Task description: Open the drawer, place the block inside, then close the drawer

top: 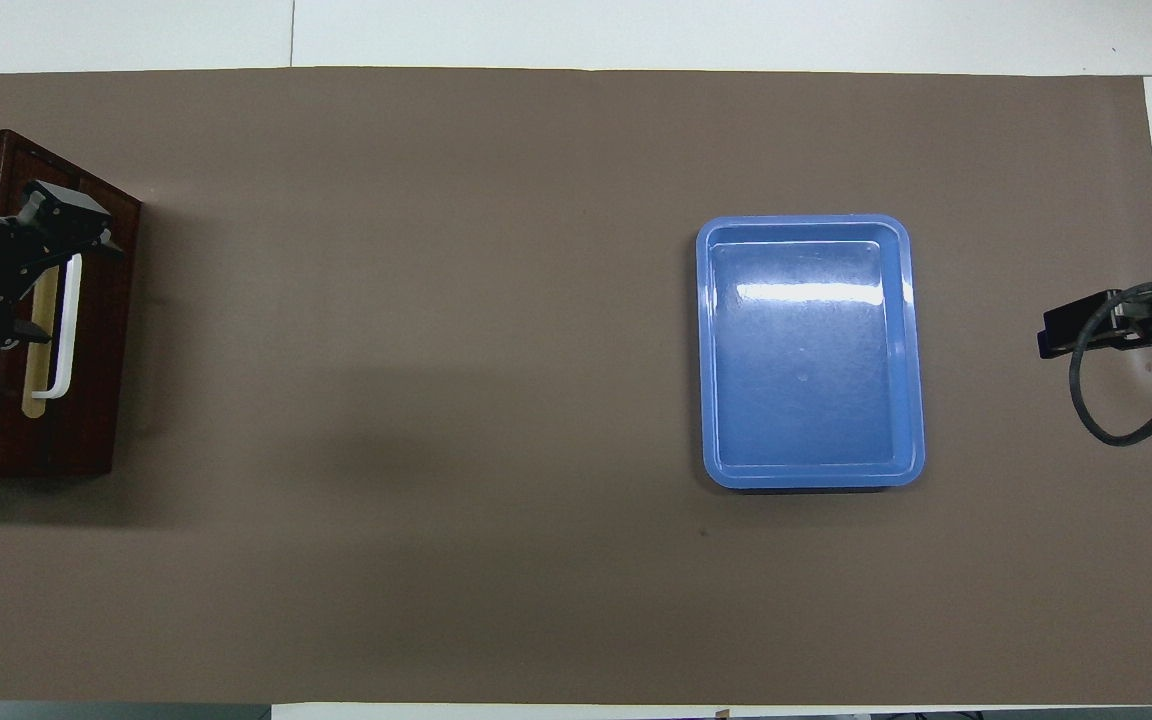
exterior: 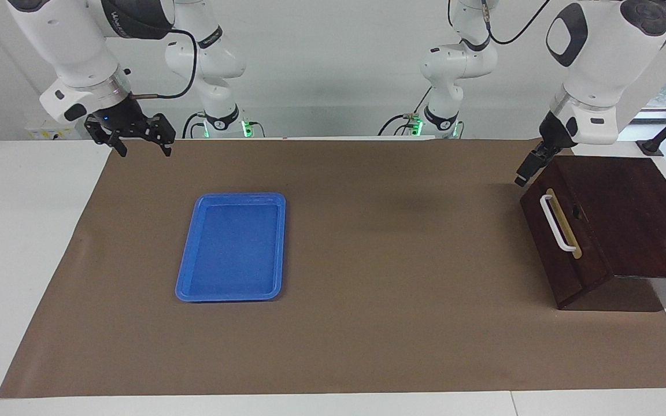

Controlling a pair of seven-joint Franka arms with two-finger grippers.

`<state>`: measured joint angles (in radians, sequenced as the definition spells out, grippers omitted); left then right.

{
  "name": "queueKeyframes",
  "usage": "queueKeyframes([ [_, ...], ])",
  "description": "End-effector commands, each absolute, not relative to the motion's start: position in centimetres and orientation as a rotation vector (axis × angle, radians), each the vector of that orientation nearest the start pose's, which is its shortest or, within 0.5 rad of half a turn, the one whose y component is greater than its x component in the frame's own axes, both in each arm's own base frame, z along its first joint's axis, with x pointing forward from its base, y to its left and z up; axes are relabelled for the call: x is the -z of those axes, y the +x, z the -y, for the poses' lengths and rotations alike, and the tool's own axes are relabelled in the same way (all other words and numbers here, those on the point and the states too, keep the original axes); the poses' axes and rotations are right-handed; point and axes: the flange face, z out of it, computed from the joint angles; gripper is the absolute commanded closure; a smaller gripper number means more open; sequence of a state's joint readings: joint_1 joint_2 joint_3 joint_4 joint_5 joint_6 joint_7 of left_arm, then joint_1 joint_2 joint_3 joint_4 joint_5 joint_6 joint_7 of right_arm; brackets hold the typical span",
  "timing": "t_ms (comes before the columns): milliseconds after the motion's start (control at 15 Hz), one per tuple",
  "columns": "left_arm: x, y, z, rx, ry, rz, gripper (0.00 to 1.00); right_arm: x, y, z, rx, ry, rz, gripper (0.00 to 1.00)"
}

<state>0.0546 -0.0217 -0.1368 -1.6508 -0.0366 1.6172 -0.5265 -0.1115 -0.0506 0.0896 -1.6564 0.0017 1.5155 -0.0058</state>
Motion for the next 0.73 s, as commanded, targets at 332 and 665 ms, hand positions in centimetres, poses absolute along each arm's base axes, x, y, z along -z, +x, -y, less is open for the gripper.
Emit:
queueKeyframes([
  [332, -61.5, 52.7, 3.6, -0.171, -3.2, -0.143, 0.0, -60.6, 52.7, 1.2, -0.147, -3.134, -0.051, 0.0],
  [665, -61.4, 53.5, 0.4, -0.075, -3.206, -0.093, 0.0, -60.6, 52.7, 1.2, -0.15, -3.134, -0.051, 0.0],
])
